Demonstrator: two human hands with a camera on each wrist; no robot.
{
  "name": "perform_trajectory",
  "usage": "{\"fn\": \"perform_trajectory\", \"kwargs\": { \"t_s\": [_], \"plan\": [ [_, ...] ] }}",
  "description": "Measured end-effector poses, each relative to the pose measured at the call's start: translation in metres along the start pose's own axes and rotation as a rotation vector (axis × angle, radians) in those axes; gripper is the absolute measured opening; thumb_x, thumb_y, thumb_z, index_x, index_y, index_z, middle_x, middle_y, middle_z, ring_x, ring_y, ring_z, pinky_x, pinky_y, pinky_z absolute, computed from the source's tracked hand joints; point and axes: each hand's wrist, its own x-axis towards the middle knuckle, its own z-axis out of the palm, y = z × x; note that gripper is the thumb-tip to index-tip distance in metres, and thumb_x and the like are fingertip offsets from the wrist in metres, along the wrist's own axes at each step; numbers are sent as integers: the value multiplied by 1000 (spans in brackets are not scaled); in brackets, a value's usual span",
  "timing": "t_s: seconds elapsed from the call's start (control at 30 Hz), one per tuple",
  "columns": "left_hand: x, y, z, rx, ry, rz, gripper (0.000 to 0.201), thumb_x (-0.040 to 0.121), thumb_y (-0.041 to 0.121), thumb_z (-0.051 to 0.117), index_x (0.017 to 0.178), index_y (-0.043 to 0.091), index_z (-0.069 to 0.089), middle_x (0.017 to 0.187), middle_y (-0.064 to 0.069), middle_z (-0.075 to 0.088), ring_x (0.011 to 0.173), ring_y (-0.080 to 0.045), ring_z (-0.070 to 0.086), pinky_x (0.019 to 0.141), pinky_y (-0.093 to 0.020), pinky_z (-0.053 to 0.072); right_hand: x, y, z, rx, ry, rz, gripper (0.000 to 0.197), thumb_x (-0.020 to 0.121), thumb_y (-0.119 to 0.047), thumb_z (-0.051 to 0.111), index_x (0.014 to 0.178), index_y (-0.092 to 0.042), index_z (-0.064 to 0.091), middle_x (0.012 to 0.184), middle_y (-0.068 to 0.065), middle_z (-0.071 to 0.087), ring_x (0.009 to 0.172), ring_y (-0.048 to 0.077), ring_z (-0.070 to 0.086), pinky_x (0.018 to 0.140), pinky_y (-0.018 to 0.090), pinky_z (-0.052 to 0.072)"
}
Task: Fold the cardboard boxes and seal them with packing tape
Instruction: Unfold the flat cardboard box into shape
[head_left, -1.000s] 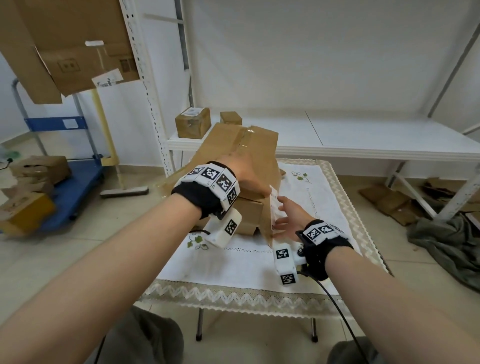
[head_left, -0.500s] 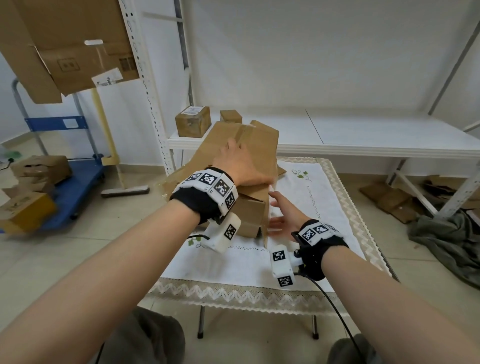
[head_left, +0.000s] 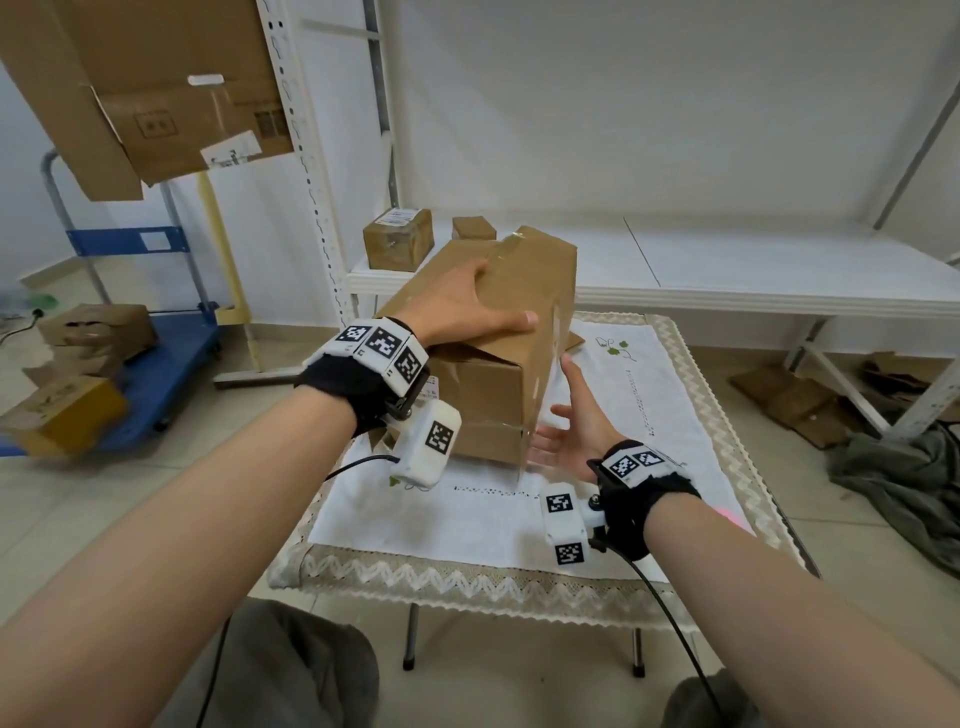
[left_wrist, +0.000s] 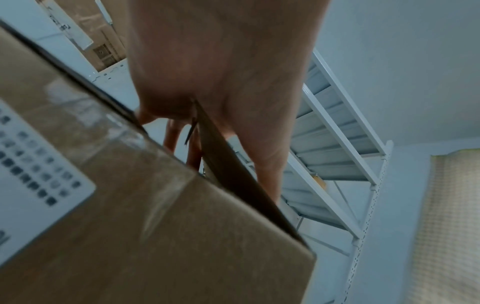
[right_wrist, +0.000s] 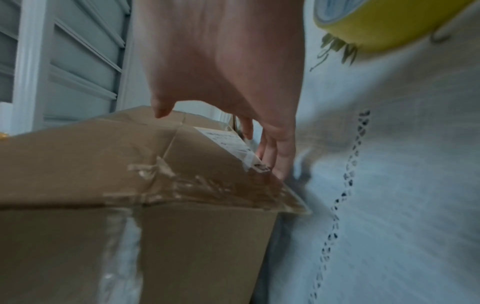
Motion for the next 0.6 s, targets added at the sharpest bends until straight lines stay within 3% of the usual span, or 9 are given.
{"fn": "perform_trajectory", "kwargs": {
  "t_s": [0.1,0.23,0.33,0.43,0.5,0.6],
  "plan": [
    [-4,1,-3,6,9,14,99,71,64,78,150,22,36,142,2,51,123,-16,52,106,-34,42,-2,3,7,11,-43,9,82,79,-79,59,119,-8,57,112,13,64,86,28,67,86,40,57],
    [-7,5,-10,23,57,46,88,76,63,74,148,25,39,145,2,49,119,-14,50,96,-27,37,-1,7,13,76,-63,-26,76,81,-74,62,115,-7,61,99,13,67,79,26,66,68,33,59],
    [-8,7,-20,-15,89,45,87,77,64,72,148,25,40,146,3,48,108,-8,45,91,-25,34,-1,4,16,164,-66,-79,65,87,-65,61,121,-10,60,68,3,63,49,15,54,50,25,45],
    [-6,4,-28,-79,96,16,94,76,66,72,151,23,36,150,2,44,113,-9,45,93,-25,34,-4,-4,16,301,-114,-112,41,94,-52,60,107,-13,60,59,-2,63,37,9,54,37,19,43],
    [-8,6,-29,-123,107,21,94,76,67,72,151,23,36,149,3,45,116,-10,48,94,-25,36,-1,-8,13,296,-117,-130,40,95,-52,60,106,-14,61,65,-1,66,43,10,60,40,20,47],
    [-12,16,-27,-193,88,42,91,80,69,67,152,22,35,151,3,43,123,-13,48,100,-27,36,0,-9,9,190,-42,-132,51,92,-60,58,108,-12,65,77,4,70,60,16,66,58,27,57]
  ]
}}
